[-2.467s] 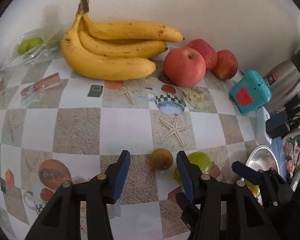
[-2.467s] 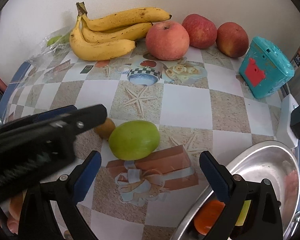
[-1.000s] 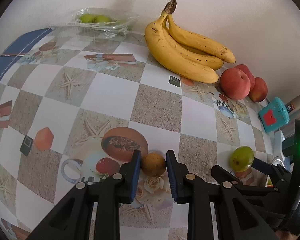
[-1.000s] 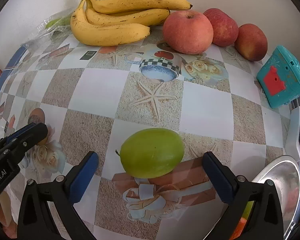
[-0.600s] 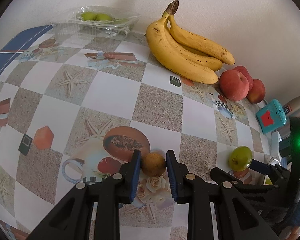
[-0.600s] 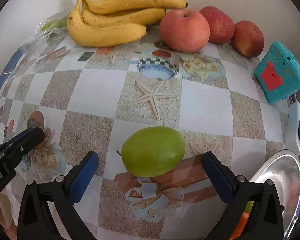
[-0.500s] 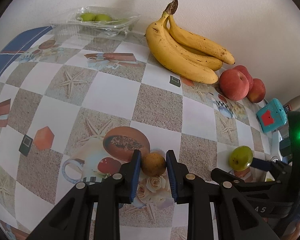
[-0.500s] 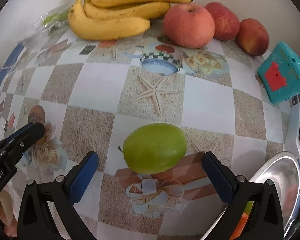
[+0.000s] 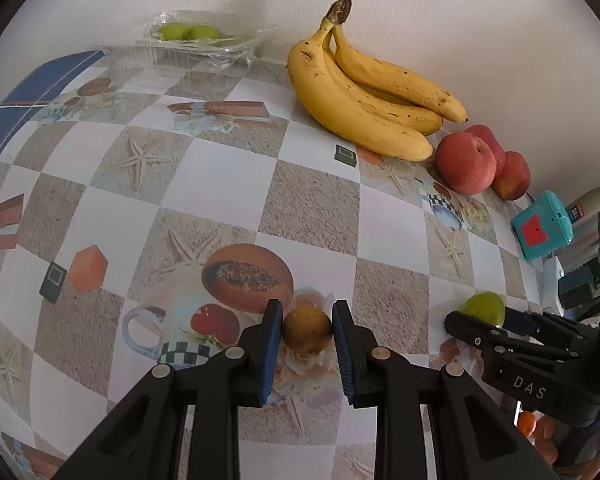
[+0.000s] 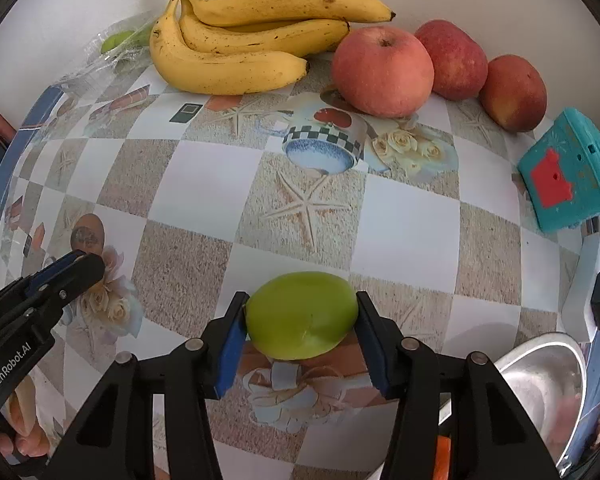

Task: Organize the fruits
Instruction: 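Carry the kiwi and mango over the plate and open both grippers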

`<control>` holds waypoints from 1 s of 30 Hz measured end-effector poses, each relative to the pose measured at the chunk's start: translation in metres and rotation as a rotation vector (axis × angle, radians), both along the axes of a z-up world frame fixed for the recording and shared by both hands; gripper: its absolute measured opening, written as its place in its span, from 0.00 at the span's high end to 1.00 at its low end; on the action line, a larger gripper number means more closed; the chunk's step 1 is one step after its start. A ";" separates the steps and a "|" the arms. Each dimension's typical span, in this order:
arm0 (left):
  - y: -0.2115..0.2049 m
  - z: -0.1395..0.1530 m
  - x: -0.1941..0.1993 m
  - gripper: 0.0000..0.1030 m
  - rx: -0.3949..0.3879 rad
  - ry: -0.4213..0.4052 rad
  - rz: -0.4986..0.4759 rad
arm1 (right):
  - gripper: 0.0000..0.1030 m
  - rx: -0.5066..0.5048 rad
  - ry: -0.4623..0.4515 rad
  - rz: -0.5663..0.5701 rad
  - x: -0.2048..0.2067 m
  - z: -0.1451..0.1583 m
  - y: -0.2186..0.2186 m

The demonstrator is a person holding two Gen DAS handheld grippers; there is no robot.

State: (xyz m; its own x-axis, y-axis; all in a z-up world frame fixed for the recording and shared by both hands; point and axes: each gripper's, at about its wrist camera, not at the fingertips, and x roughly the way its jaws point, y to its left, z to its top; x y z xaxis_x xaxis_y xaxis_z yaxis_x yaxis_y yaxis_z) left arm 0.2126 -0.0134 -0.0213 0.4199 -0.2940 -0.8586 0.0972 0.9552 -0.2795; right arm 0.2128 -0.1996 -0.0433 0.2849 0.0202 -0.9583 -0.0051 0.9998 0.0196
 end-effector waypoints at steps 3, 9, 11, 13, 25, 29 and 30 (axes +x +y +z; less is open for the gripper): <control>-0.003 0.006 -0.005 0.73 -0.006 0.010 0.001 | 0.48 0.034 0.013 -0.011 -0.004 0.004 -0.005; -0.021 0.032 -0.026 0.73 -0.021 0.017 -0.021 | 0.48 0.098 -0.003 -0.063 -0.038 0.031 -0.017; -0.032 0.045 -0.037 0.73 -0.017 0.010 -0.043 | 0.48 0.111 -0.020 -0.072 -0.050 0.045 -0.022; -0.046 0.058 -0.049 0.73 -0.021 0.003 -0.078 | 0.48 0.119 -0.041 -0.080 -0.068 0.061 -0.025; -0.154 0.065 -0.138 0.73 -0.018 0.053 -0.347 | 0.48 0.044 0.017 -0.225 -0.178 0.069 -0.084; -0.183 0.052 -0.156 0.73 0.011 0.082 -0.394 | 0.48 0.045 0.052 -0.264 -0.201 0.052 -0.102; -0.187 0.049 -0.158 0.73 0.017 0.088 -0.400 | 0.48 0.048 0.060 -0.278 -0.205 0.048 -0.107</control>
State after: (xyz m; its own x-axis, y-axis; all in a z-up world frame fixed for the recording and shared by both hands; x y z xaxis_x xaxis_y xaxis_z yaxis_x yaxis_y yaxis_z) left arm 0.0546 -0.2003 0.0275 0.1999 -0.4045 -0.8924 0.4380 0.8516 -0.2880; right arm 0.0079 -0.3068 0.0047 0.2286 -0.0047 -0.9735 0.2712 0.9607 0.0590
